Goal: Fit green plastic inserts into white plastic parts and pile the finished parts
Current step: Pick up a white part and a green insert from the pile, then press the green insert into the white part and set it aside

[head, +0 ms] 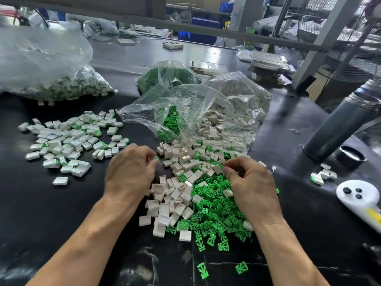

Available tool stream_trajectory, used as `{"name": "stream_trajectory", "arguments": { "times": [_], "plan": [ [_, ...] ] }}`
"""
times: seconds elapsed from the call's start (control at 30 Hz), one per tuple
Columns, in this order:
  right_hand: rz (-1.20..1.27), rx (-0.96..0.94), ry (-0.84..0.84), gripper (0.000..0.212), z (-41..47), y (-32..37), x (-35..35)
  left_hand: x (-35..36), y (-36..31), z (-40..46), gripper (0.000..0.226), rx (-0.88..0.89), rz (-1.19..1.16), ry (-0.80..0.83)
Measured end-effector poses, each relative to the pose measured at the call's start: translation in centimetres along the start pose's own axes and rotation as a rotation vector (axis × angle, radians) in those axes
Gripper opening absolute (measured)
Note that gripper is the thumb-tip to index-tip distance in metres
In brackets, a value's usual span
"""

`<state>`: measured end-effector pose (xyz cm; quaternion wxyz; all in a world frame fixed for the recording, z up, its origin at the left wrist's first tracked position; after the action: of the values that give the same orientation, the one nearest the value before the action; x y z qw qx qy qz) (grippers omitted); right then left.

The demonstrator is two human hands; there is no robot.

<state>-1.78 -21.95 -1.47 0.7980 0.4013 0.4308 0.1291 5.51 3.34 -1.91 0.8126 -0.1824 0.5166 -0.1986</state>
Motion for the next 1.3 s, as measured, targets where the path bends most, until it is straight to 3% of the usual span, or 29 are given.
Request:
{"name": "stream_trajectory", "arguments": {
  "times": [0.2, 0.33, 0.47, 0.6, 0.77, 0.97, 1.3],
  "plan": [
    [-0.107, 0.02, 0.03, 0.023, 0.1, 0.2, -0.4, -1.1, 0.6, 0.8, 0.028, -0.043, 0.061, -0.119],
    [-0.253, -0.037, 0.122, 0.019, -0.1, 0.2, -0.1, 0.1, -1.5, -0.8, 0.007, 0.018, -0.157, 0.044],
    [-0.357, -0.061, 0.204, 0.022, -0.3, 0.1, 0.2, 1.5, -3.0, -1.9, 0.017, 0.148, -0.221, 0.219],
    [-0.405, -0.071, 0.246, 0.021, -0.4, 0.2, 0.6, 2.0, -3.3, -2.1, 0.019, 0.165, -0.176, 0.299],
    [-0.399, -0.1, 0.219, 0.011, -0.6, 0.5, 0.9, 2.0, -3.8, -2.4, 0.013, 0.175, -0.184, 0.279],
    [-0.31, -0.137, 0.152, 0.007, -0.9, 1.0, 0.8, 2.6, -5.4, -3.4, 0.022, 0.196, -0.14, 0.244],
    [-0.138, -0.114, 0.009, 0.018, -1.0, 1.4, 0.7, 2.6, -6.8, -3.7, 0.007, 0.174, -0.098, 0.191]
  ]
}}
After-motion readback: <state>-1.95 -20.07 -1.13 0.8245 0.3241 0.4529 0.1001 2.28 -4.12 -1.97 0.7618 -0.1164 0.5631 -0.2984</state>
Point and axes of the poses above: each hand's wrist, its own z-axis towards the middle knuckle, its own x-axis out of the palm, y = z × x, the point moved 5 cm from there along z, towards the middle knuckle, and after that the axes turned 10 degrees about -y, right-handed, at the moved point
